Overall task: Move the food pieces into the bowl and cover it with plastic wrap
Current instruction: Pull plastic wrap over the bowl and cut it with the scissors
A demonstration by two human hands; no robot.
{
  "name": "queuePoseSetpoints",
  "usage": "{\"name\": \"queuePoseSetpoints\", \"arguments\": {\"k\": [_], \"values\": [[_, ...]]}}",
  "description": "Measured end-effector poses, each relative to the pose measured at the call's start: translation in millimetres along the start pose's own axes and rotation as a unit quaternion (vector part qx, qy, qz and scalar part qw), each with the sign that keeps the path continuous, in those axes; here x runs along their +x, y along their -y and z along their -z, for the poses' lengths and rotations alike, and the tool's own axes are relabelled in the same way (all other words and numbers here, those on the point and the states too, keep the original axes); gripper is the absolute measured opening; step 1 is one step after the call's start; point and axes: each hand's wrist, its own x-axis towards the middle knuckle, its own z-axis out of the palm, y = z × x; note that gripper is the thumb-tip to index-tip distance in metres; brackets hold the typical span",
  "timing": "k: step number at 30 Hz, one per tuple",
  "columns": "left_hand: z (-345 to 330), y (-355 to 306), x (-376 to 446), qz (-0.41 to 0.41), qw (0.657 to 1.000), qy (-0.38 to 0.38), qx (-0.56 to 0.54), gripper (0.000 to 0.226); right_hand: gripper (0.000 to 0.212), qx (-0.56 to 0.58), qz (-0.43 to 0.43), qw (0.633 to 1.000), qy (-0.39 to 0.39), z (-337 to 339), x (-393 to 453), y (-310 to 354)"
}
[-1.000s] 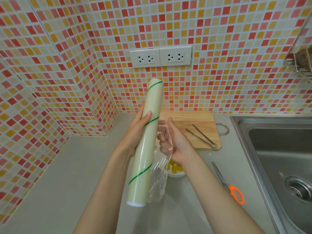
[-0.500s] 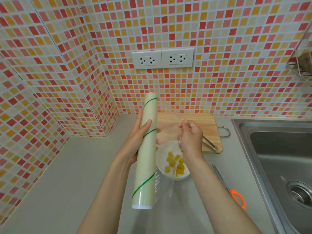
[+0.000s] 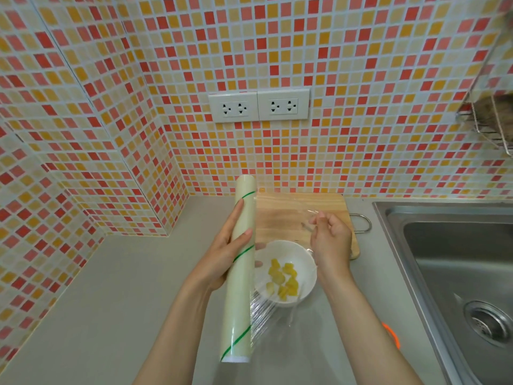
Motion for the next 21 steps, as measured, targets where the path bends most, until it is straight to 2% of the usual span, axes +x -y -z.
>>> {"name": "queuePoseSetpoints", "arguments": {"k": [2,4,9,11,14,16,19,21], "values": [[-1,1,1,-0.023,0.999,-0.021,0.024,0.064,0.035,-0.012,0.022,1.000,-0.014,3,0,-2],[-2,2,2,-0.031,0.998,-0.049,0.029,0.055,0.033,-0.028,0.039,0.998,-0.035,8,-2,-7],[-6,14,4,0.002,0.998,-0.042,0.046,0.038,0.030,-0.032,0.022,0.997,-0.064,25,-6,-25],[-8,17,1,0.011,0.998,-0.044,0.039,0.038,0.028,-0.037,0.017,0.997,-0.065,27,-7,-27],[-6,17,-2,0.025,0.999,-0.020,-0.034,0.041,0.025,-0.042,0.019,0.996,-0.072,27,-5,-27],[-3,16,-2,0.021,0.999,-0.006,-0.033,0.045,0.024,-0.037,0.015,0.996,-0.075,28,-3,-29],[-3,12,2,-0.053,0.991,-0.054,0.109,0.052,0.023,-0.034,0.011,0.996,-0.080,30,1,-35],[-1,15,8,-0.124,0.946,-0.102,0.282,0.047,0.024,-0.037,0.015,0.995,-0.088,30,5,-38]]}}
